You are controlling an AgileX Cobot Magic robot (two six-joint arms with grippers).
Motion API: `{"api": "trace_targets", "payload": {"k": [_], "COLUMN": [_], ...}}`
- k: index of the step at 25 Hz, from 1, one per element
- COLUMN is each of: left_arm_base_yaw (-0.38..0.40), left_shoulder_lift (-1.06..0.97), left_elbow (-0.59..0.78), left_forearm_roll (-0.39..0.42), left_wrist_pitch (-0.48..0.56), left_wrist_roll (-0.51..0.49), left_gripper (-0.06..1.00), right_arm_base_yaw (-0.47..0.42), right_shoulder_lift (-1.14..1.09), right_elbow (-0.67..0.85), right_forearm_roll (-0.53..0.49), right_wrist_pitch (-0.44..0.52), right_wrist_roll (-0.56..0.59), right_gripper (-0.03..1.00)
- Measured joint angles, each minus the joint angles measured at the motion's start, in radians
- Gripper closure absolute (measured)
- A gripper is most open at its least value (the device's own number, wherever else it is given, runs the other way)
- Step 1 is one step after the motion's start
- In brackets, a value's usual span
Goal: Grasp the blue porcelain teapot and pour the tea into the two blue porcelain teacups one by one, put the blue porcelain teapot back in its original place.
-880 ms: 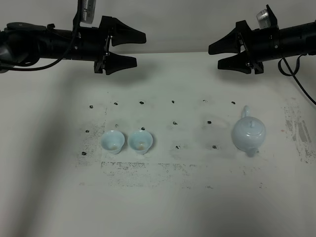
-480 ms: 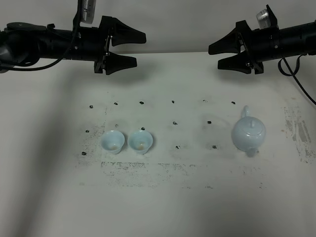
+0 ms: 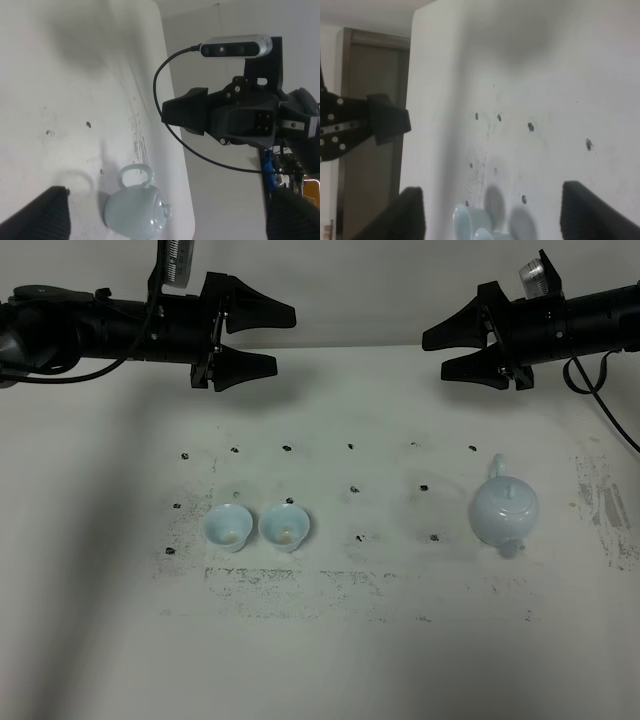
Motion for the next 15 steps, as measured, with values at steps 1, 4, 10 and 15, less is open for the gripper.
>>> {"api": "trace_targets", "payload": {"k": [1,4,10,15], "left_arm_base_yaw": [0.0,0.0,0.0,0.0], "left_shoulder_lift": [0.0,0.0,0.0,0.0], "left_elbow": [0.0,0.0,0.0,0.0], "left_forearm_roll": [-0.001,-0.001,-0.001,-0.001], "left_wrist_pitch": [0.0,0.0,0.0,0.0], "left_wrist_roll": [0.0,0.0,0.0,0.0], "left_gripper": [0.19,0.19,0.19,0.19], "right_arm_base_yaw": [0.0,0.0,0.0,0.0], "right_shoulder_lift": [0.0,0.0,0.0,0.0], "right_elbow": [0.0,0.0,0.0,0.0], "right_forearm_roll": [0.0,0.0,0.0,0.0], "right_wrist_pitch": [0.0,0.0,0.0,0.0], "right_wrist_roll": [0.0,0.0,0.0,0.0], "right_gripper": [0.41,0.41,0.41,0.41]}}
